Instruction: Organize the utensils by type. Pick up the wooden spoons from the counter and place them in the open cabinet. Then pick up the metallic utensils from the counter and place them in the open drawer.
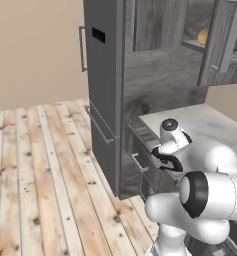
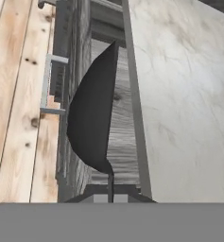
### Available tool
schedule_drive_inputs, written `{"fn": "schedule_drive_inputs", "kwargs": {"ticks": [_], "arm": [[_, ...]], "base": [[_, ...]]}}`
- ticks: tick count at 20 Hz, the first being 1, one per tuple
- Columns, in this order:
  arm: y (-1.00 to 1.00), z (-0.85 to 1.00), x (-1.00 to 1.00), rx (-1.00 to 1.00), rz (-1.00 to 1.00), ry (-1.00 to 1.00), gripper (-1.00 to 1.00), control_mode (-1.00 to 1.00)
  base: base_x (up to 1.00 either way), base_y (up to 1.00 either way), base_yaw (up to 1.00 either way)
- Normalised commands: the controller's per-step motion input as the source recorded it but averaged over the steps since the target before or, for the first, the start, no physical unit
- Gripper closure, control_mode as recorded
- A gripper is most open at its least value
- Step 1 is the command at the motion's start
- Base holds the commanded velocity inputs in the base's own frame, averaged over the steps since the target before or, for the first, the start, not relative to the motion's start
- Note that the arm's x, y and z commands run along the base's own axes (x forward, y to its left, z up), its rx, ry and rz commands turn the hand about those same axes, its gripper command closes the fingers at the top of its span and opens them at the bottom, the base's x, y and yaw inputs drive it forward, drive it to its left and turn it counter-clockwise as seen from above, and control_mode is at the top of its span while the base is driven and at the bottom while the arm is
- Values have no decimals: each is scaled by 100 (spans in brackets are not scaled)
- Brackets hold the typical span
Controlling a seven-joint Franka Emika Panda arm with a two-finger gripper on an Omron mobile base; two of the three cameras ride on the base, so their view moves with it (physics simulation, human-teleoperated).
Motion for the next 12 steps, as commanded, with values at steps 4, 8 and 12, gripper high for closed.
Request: {"fn": "schedule_drive_inputs", "kwargs": {"ticks": [4,8,12], "arm": [[-11,-30,20,0,0,3,100,-100],[-5,-31,15,0,0,5,100,-100],[-1,-27,13,0,0,6,100,-100]], "base": [[0,0,0],[0,0,0],[0,0,0]]}}
